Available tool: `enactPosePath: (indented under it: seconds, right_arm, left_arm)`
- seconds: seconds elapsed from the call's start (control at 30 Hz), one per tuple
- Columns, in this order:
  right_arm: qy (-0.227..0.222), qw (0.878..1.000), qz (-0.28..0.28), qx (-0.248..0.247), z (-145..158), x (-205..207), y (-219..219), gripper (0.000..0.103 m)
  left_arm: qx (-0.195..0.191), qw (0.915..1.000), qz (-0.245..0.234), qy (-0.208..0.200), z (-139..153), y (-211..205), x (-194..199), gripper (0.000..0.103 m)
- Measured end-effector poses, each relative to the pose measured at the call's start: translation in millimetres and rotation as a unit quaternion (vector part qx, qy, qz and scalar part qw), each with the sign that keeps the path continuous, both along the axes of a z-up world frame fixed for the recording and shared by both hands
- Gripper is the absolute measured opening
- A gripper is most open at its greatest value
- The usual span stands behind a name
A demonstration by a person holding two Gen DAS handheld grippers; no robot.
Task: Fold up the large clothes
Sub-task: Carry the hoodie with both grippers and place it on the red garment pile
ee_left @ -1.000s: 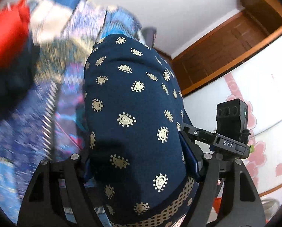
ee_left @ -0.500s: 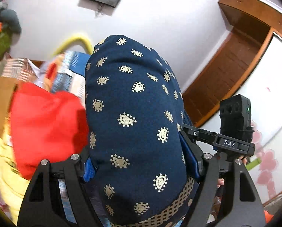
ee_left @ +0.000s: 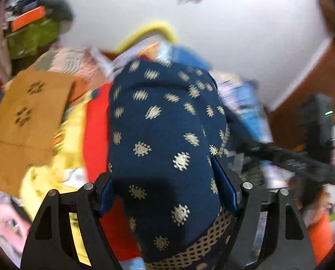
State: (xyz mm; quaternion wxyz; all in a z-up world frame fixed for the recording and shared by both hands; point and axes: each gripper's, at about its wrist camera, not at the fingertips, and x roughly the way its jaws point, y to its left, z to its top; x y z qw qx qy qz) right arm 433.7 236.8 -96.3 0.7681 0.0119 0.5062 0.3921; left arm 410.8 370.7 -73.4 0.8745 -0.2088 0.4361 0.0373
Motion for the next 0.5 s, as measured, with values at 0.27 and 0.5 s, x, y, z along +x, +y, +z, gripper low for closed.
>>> enactPosePath:
  seconds: [0.27, 0.5]
  right_arm:
    - [0.005, 1.0, -0.024, 0.01, 8, -13, -38, 0.032]
    - [-0.102, 0.994, -0.028, -0.022, 46, -31, -37, 0.032]
  left_arm:
    - [0.103, 0.9941, -0.005, -0.033, 4, -6, -13, 0.091]
    - [0.165, 0.9845, -0.011, -0.057, 31, -36, -46, 0.091]
